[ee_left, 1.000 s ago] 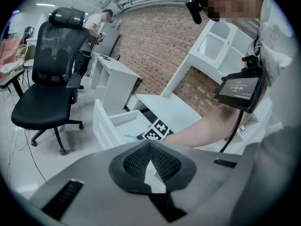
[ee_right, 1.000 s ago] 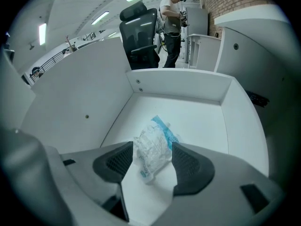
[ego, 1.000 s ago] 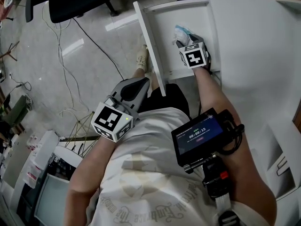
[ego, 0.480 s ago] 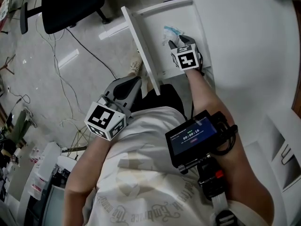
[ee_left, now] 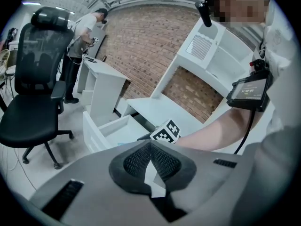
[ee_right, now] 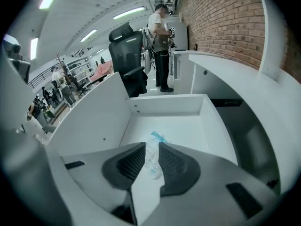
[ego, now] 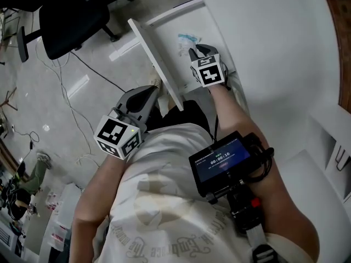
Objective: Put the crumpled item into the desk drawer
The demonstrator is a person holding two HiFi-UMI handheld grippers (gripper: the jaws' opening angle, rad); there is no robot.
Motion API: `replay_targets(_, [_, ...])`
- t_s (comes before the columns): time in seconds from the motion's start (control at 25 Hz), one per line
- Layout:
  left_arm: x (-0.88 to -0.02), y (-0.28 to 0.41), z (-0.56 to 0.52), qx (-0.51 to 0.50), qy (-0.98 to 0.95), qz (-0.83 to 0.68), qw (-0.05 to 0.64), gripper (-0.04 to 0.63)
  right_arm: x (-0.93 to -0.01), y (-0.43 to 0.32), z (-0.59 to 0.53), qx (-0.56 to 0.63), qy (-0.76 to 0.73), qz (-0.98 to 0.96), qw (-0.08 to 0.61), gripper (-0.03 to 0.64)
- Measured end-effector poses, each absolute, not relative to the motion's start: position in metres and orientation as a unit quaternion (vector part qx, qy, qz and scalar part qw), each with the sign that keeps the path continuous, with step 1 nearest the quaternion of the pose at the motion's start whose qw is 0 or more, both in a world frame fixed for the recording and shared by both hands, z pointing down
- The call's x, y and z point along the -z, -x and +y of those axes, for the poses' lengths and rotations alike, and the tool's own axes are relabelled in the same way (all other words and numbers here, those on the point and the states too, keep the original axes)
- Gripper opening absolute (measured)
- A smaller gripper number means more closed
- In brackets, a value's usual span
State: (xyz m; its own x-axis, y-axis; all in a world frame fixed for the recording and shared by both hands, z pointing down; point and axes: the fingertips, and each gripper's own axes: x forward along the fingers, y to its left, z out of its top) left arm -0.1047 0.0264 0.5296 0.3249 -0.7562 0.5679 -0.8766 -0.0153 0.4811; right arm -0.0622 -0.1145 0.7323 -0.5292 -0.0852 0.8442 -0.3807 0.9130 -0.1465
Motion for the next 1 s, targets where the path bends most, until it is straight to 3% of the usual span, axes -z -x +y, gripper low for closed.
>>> replay_targets(1.0, [-0.475,0.125,0.028,-0.069,-0.773,-0.523,0.353,0.02,-0.617,0.038,-0.083,-0.16,-0.209,-0.877,0.403,0.034])
